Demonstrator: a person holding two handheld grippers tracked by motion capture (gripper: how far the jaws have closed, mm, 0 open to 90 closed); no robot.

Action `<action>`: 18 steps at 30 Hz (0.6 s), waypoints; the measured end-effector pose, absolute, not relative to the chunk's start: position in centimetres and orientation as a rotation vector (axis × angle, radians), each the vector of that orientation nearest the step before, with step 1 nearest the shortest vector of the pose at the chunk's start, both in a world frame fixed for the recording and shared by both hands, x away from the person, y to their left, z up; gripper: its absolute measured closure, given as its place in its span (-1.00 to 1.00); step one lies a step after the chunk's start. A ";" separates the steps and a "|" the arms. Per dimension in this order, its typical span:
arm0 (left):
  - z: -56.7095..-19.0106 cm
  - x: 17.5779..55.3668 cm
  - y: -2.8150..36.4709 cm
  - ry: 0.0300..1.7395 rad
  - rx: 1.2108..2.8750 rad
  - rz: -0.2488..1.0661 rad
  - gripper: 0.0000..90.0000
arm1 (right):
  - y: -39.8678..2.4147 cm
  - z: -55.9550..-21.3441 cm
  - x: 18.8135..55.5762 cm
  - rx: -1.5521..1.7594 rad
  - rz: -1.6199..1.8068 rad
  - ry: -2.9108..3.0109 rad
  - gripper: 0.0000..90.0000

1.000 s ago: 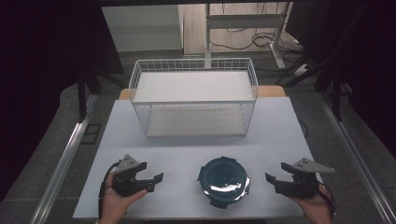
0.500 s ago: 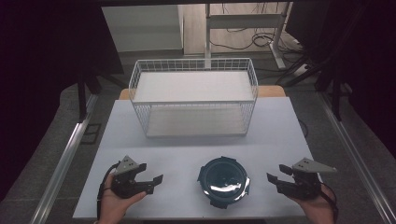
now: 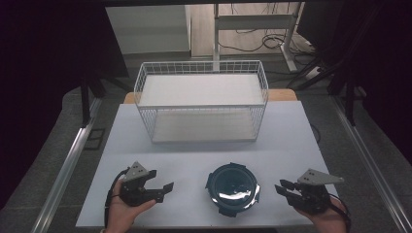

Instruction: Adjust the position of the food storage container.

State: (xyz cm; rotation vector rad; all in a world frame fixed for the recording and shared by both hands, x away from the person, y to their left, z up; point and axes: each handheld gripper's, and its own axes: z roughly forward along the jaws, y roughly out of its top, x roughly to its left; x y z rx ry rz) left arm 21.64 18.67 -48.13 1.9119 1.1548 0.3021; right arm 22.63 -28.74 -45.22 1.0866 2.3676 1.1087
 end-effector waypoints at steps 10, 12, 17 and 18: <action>-48.1 22.1 18.3 1.137 1.929 0.301 -0.54 | -27.4 -45.2 21.7 1.026 1.116 2.460 0.98; -48.2 22.2 18.4 1.140 1.932 0.297 -0.54 | -26.6 -45.2 21.3 0.992 1.103 2.498 0.99; -48.3 22.4 18.3 1.138 1.934 0.290 -0.54 | -25.3 -45.5 20.4 0.934 1.074 2.540 0.99; -48.3 22.4 18.3 1.136 1.934 0.290 -0.54 | -25.3 -45.5 20.4 0.934 1.074 2.540 0.99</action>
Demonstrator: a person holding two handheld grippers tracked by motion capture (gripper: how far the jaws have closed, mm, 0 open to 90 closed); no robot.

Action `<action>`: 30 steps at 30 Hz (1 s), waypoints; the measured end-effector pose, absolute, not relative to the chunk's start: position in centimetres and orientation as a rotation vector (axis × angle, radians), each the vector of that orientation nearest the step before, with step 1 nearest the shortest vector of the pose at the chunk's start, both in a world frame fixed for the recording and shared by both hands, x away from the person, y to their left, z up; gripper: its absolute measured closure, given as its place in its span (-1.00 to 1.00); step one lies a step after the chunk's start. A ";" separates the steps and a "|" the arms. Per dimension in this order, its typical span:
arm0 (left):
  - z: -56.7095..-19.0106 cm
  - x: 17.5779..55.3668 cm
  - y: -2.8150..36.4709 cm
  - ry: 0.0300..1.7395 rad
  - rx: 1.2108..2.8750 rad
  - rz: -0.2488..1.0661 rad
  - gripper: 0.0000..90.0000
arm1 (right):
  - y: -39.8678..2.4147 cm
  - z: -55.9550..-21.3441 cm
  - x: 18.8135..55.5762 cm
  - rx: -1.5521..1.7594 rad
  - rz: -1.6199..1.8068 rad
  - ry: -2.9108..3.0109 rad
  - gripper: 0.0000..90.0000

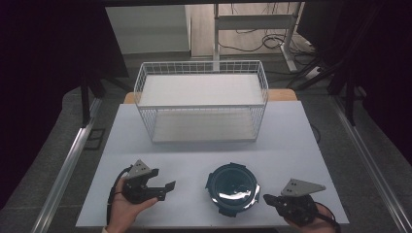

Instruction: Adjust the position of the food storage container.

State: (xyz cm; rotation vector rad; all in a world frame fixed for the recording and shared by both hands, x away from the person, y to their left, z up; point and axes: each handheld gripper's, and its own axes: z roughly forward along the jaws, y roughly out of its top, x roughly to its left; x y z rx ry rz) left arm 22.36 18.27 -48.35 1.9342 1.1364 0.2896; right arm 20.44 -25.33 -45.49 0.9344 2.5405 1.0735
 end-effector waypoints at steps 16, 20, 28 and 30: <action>-48.5 22.4 18.0 1.129 1.946 0.285 -0.54 | -22.3 -47.9 20.0 0.817 0.945 2.686 0.99; -48.4 22.3 18.0 1.130 1.942 0.288 -0.54 | -22.0 -48.2 20.0 0.811 0.944 2.688 0.99; -48.4 22.2 18.0 1.138 1.939 0.290 -0.54 | -21.1 -48.5 20.1 0.779 0.944 2.702 1.00; -48.4 22.2 18.0 1.131 1.946 0.291 -0.53 | -20.9 -48.7 20.1 0.771 0.942 2.700 1.00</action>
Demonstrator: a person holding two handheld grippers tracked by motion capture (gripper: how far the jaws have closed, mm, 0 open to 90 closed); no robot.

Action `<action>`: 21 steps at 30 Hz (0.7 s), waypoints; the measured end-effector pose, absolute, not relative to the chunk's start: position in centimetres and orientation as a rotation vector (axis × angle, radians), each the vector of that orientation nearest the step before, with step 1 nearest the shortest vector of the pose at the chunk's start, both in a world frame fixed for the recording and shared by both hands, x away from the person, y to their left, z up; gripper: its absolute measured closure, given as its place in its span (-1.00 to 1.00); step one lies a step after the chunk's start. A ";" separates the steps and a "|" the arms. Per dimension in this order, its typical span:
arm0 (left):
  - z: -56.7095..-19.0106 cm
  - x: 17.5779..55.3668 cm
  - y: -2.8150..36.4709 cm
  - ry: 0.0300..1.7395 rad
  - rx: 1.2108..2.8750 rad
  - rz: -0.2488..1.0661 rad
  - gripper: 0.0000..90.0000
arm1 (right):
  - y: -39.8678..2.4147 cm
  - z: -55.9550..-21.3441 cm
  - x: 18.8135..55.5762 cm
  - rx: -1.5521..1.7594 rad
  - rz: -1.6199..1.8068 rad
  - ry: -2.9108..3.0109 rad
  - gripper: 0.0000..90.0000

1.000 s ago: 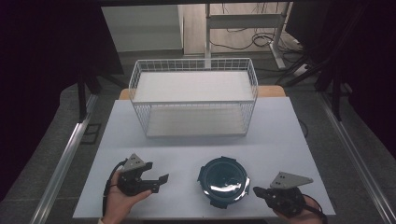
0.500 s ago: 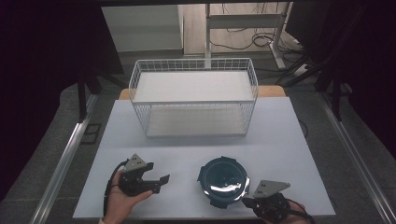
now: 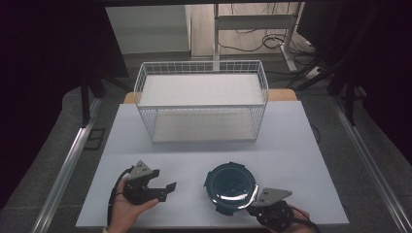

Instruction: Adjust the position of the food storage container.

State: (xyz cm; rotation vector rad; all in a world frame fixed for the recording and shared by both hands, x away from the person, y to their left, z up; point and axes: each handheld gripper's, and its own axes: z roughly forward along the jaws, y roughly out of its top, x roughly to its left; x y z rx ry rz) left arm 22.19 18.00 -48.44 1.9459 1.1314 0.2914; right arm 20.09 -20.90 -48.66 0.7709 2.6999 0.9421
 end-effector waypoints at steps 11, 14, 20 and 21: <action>-48.5 22.3 18.0 1.137 1.947 0.290 -0.53 | -21.0 -48.6 21.0 0.841 0.962 2.604 1.00; -48.5 22.3 17.9 1.137 1.949 0.290 -0.53 | -20.7 -48.6 21.5 0.841 0.963 2.595 1.00; -48.5 22.4 18.1 1.142 1.944 0.292 -0.53 | -19.7 -48.7 22.9 0.848 0.977 2.582 1.00; -48.4 22.4 18.2 1.149 1.938 0.295 -0.53 | -19.3 -48.6 23.4 0.845 0.991 2.577 1.00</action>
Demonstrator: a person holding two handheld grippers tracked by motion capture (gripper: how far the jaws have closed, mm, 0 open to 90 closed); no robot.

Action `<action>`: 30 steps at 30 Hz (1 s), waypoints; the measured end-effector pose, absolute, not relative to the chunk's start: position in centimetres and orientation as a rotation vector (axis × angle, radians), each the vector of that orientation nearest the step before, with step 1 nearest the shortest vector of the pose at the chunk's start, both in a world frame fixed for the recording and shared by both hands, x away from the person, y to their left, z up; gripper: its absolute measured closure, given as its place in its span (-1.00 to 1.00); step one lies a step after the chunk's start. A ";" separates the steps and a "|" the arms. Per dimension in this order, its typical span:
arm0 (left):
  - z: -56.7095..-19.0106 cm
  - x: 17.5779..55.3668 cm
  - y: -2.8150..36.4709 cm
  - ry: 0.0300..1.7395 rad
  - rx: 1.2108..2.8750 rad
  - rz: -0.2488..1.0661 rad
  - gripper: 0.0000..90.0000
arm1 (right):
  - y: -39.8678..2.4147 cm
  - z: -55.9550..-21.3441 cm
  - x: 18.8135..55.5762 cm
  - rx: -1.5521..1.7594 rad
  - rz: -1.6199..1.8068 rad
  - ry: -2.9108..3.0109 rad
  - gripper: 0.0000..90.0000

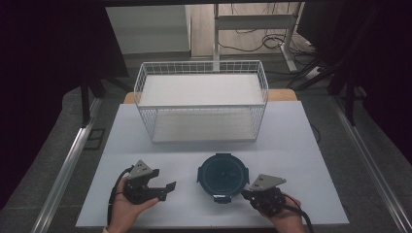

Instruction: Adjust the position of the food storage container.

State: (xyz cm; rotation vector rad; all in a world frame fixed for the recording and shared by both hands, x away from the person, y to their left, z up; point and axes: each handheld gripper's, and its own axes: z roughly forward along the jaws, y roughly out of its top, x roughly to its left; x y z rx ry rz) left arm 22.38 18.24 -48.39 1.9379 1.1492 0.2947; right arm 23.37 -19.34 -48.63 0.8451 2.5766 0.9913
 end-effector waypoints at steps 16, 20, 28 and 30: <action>-48.3 22.6 18.8 1.159 1.922 0.278 -0.50 | -16.8 -48.0 25.6 0.843 1.062 2.582 1.00; -48.4 22.6 18.8 1.161 1.920 0.279 -0.50 | -15.8 -48.4 25.7 0.821 1.032 2.612 1.00; -48.4 22.6 18.8 1.163 1.925 0.286 -0.52 | -15.5 -49.2 26.5 0.853 1.001 2.610 1.00; -48.4 22.7 18.7 1.161 1.927 0.286 -0.52 | -15.5 -49.2 26.6 0.853 1.002 2.607 1.00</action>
